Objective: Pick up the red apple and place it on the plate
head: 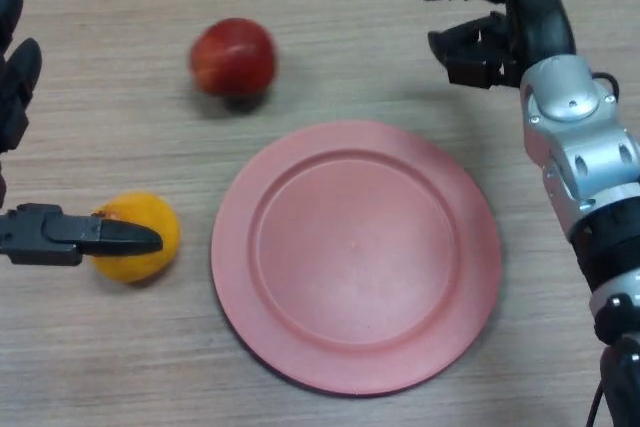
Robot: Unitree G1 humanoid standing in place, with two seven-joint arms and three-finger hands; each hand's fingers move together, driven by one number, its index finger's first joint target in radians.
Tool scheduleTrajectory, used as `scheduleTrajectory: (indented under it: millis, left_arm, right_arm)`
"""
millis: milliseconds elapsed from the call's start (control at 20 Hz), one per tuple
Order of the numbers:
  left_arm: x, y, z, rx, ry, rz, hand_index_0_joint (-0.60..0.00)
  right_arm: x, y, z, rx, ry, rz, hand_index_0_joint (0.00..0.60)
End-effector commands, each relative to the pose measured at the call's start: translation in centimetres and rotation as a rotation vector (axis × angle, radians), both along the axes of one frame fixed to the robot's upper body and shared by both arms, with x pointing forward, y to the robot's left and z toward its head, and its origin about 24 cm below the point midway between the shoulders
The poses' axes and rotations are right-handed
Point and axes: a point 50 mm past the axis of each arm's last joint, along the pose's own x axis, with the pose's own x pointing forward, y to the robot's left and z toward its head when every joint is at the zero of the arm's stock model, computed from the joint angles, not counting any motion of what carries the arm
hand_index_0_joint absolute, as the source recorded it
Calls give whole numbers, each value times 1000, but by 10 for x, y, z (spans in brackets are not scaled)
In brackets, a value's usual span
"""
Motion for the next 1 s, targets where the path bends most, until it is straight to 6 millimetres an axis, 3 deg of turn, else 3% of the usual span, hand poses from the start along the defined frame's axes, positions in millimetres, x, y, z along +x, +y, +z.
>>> scheduleTrajectory:
  millis: [50,350,400,550,750,900,1000]
  left_arm:
    - [-13,6,33,98,-223,61,0]
    - [-12,1,43,72,-206,14,0]
    - [-11,-1,49,77,-212,14,0]
    - [-12,-4,56,92,-227,-24,0]
    - [-15,-13,49,40,-246,-29,0]
    - [-17,-17,52,71,-238,-54,0]
    - [-22,-23,58,58,-242,-88,0]
  right_arm:
    - [-3,-7,51,78,-205,-13,600]
    - [-33,-14,72,120,-218,-18,600]
    - [-38,-15,83,145,-260,-28,600]
    - [-54,-11,88,191,-291,3,600]
    - [-94,-8,88,166,-322,77,600]
    - [-112,-14,91,157,-343,83,201]
    - [-140,-21,93,124,-384,89,0]
